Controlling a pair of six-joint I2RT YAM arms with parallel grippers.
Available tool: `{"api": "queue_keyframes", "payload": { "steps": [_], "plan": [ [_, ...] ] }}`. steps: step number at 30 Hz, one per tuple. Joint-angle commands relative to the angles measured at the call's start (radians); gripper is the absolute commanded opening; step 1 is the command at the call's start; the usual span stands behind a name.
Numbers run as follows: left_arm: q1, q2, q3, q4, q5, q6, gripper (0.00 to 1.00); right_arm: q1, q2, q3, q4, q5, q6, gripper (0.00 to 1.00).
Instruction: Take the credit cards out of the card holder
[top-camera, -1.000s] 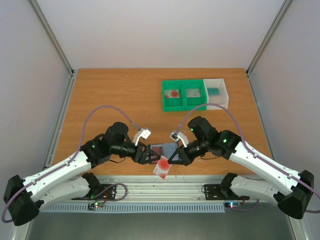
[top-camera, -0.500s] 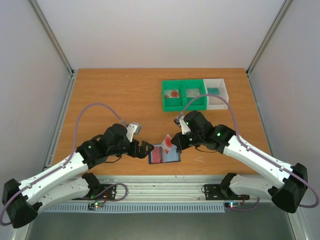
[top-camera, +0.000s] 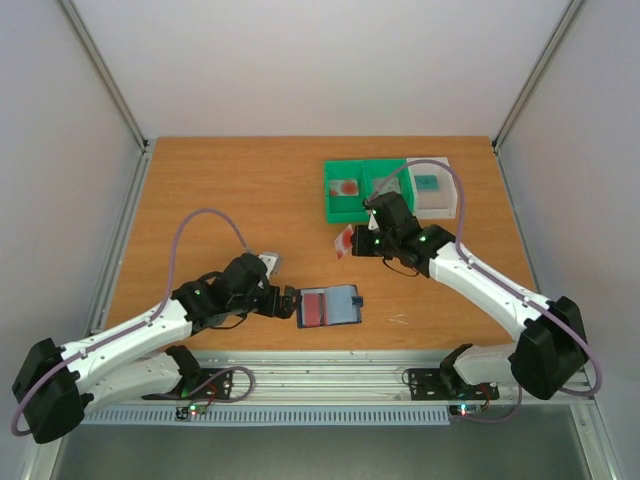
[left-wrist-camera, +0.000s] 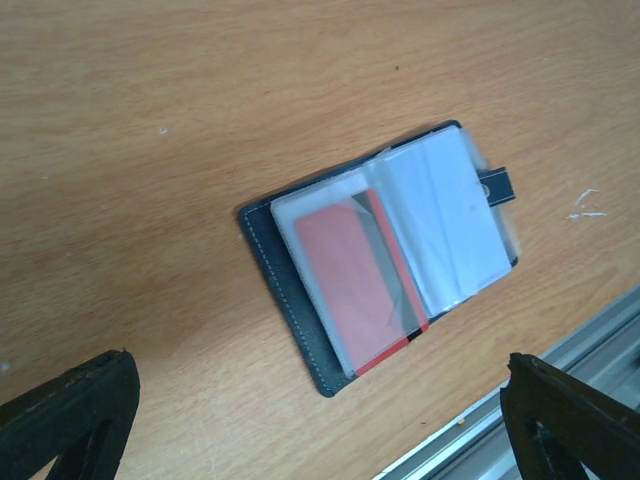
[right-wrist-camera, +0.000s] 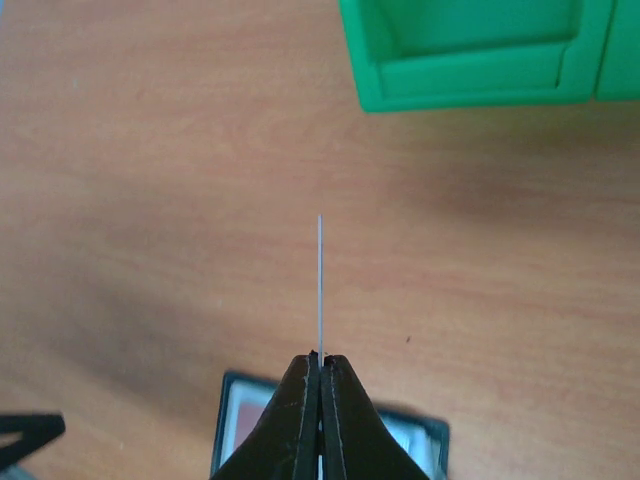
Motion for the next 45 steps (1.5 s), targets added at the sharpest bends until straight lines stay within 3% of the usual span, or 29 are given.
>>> {"api": "queue_keyframes", "payload": {
  "steps": [1,16,25,32,45],
  "plan": [
    [0.002,-0.001,-0.042,0.091,-0.050,-0.036,0.99,-0.053,0.069,0.065,0.119,0.049,0.020,0.01],
    [0.002,-0.013,-0.083,0.161,-0.001,-0.079,0.99,-0.142,0.379,0.321,0.220,0.196,-0.051,0.01],
    [0.002,0.000,-0.084,0.169,0.023,-0.085,0.99,-0.159,0.521,0.415,0.293,0.200,-0.058,0.01],
    [0.002,-0.009,-0.093,0.171,0.040,-0.096,0.99,-0.167,0.645,0.538,0.252,0.173,-0.058,0.01],
    [0.002,-0.002,-0.101,0.200,0.068,-0.122,0.99,-0.184,0.750,0.622,0.208,0.122,-0.035,0.01]
  ]
}}
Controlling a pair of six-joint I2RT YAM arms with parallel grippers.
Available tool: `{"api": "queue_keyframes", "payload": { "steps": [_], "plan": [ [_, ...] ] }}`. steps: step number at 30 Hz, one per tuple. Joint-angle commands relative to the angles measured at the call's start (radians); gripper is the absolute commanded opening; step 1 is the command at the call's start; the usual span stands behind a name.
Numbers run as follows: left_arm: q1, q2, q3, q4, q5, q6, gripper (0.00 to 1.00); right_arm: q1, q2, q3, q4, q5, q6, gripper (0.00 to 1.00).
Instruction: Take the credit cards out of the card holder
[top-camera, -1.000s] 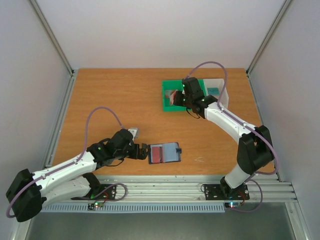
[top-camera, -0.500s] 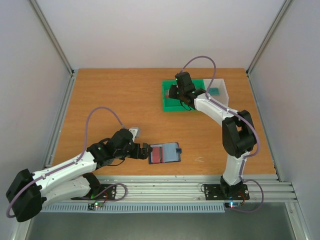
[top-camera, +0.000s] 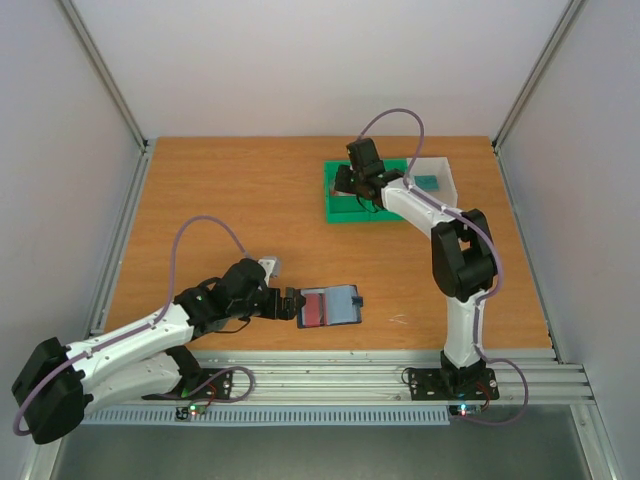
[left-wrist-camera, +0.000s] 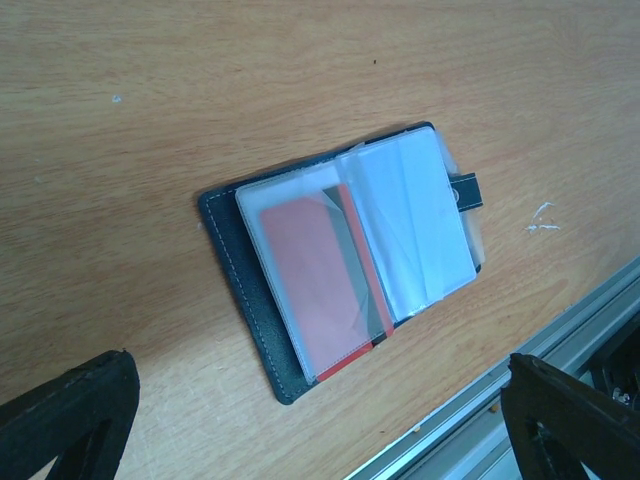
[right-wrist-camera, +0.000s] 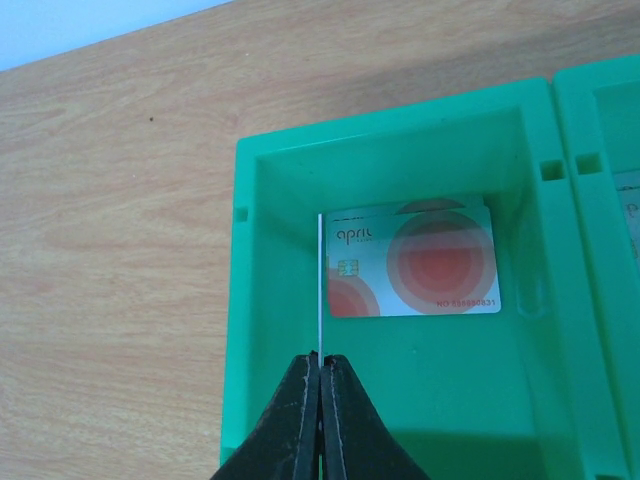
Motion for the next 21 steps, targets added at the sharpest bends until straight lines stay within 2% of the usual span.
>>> {"api": "queue_keyframes", "payload": {
  "steps": [1,21],
  "plan": [
    [0.001,0.001,-0.005,0.058,0.009,-0.014,0.99,-0.008,0.047,0.053,-0.009,-0.025,0.016,0.01],
    [0.001,0.018,0.020,0.029,0.001,-0.009,0.99,-0.037,0.218,0.223,-0.073,-0.106,0.029,0.04]
  ]
}}
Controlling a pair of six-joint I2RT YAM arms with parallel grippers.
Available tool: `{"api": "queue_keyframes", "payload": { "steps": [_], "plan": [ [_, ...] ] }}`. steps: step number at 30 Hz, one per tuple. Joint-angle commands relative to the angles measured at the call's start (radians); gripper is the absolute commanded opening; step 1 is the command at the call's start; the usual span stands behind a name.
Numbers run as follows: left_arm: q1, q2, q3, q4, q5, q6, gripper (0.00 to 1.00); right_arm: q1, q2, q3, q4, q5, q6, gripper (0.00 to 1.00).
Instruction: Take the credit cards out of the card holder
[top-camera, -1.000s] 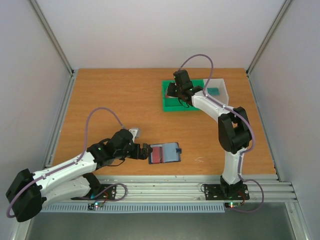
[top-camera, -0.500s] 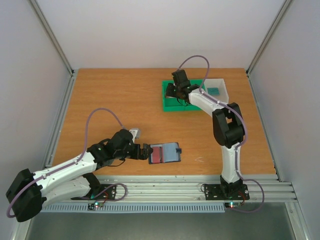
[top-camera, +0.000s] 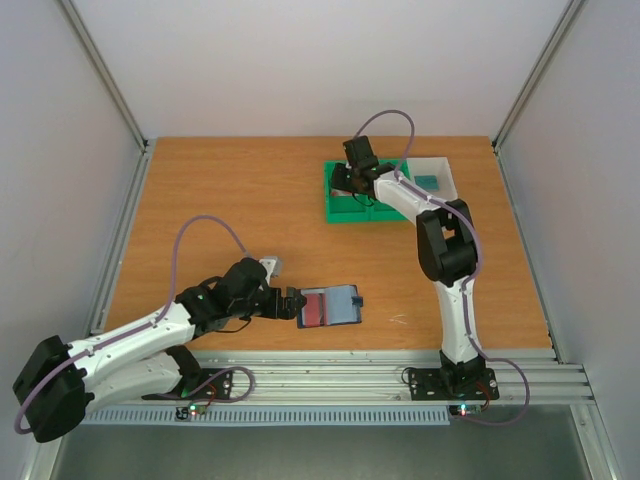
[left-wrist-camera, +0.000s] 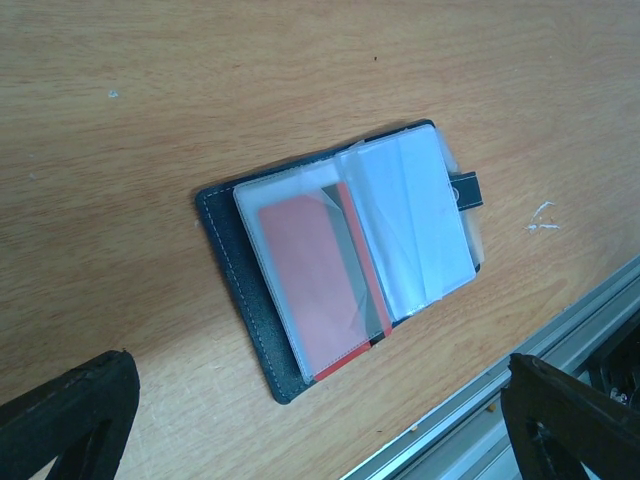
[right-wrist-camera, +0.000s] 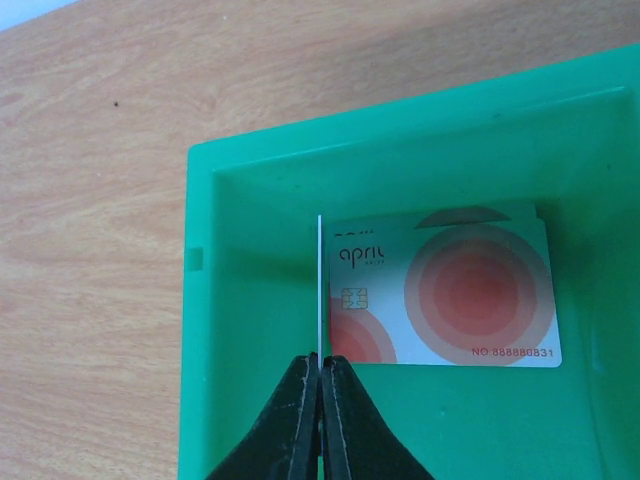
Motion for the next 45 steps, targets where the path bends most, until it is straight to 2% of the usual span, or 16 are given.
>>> {"api": "queue_keyframes", "payload": {
  "steps": [1,14,32,40,45],
  "plan": [
    [0.000,0.004,0.012,0.031,-0.008,0.000,0.99,-0.009,0.038,0.050,-0.032,-0.015,0.010,0.05],
    [0.000,0.008,0.009,0.038,-0.009,-0.004,0.99,-0.030,0.075,0.103,-0.096,-0.003,0.016,0.19],
    [0.001,-0.002,0.005,0.019,-0.015,-0.012,0.99,-0.031,0.050,0.168,-0.209,0.069,-0.014,0.32],
    [0.001,0.008,0.012,-0.004,-0.024,-0.024,0.99,-0.031,-0.003,0.186,-0.308,0.110,-0.027,0.42],
    [0.001,0.005,0.006,0.002,-0.017,-0.041,0.99,-0.030,-0.086,0.132,-0.354,0.029,-0.012,0.43]
  ]
}}
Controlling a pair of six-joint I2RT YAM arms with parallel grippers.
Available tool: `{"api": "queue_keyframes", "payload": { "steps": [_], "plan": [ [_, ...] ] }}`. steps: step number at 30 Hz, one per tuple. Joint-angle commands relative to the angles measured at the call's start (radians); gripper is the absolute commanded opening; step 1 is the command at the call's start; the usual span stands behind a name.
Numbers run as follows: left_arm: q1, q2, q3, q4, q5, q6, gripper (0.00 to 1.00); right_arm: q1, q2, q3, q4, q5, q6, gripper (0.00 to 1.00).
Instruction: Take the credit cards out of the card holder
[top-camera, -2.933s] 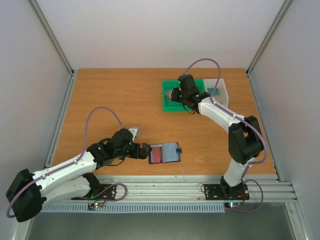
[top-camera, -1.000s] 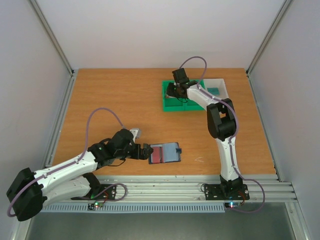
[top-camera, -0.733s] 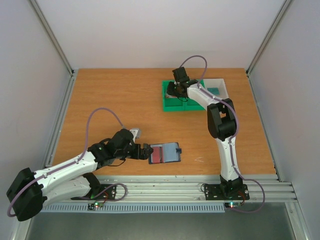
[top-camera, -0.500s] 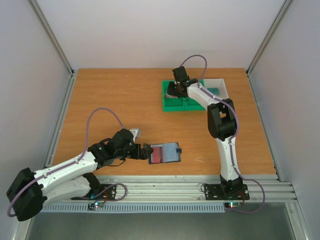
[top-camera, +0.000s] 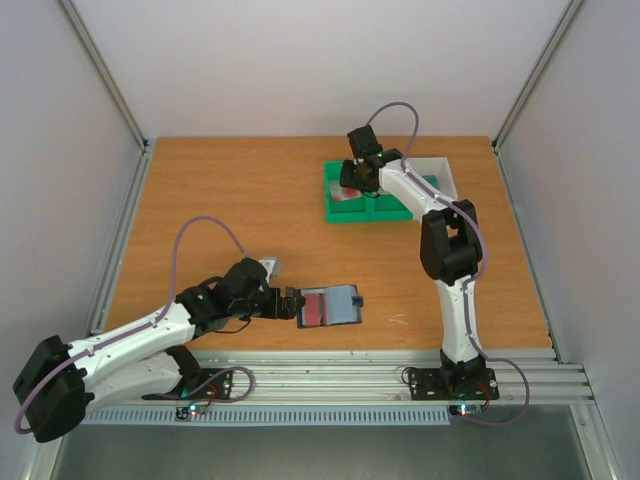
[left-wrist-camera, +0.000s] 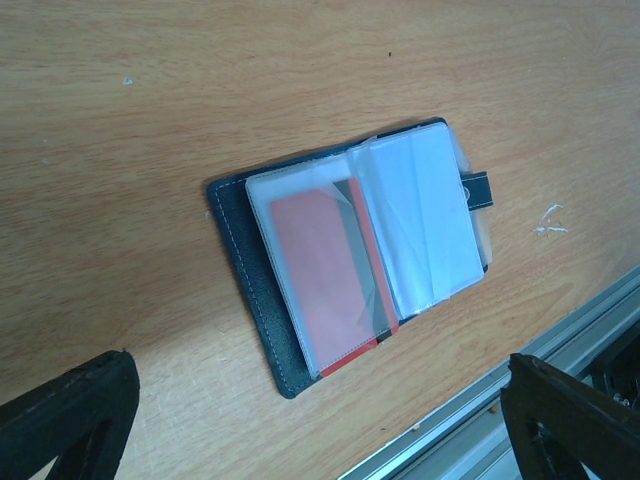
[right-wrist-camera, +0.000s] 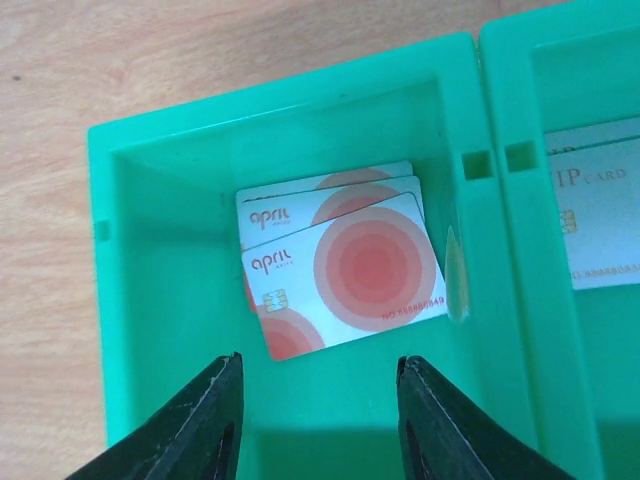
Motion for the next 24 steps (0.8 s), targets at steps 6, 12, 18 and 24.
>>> {"api": "queue_keyframes", "payload": {
  "steps": [6,12,18,24],
  "plan": [
    [0.001,0.002,-0.001,0.032,0.007,-0.041,0.97,0.003,-0.311,-0.226,-0.021,-0.155,0.031,0.44],
    [0.001,0.027,-0.008,0.074,0.043,-0.070,0.83,0.016,-0.543,-0.488,-0.001,-0.223,0.063,0.41],
    [0.001,0.088,-0.008,0.124,0.053,-0.093,0.72,0.046,-0.748,-0.714,-0.002,-0.281,0.087,0.39],
    [0.007,0.187,-0.015,0.216,0.089,-0.125,0.64,0.102,-0.898,-0.911,0.004,-0.312,0.125,0.36]
  ]
}}
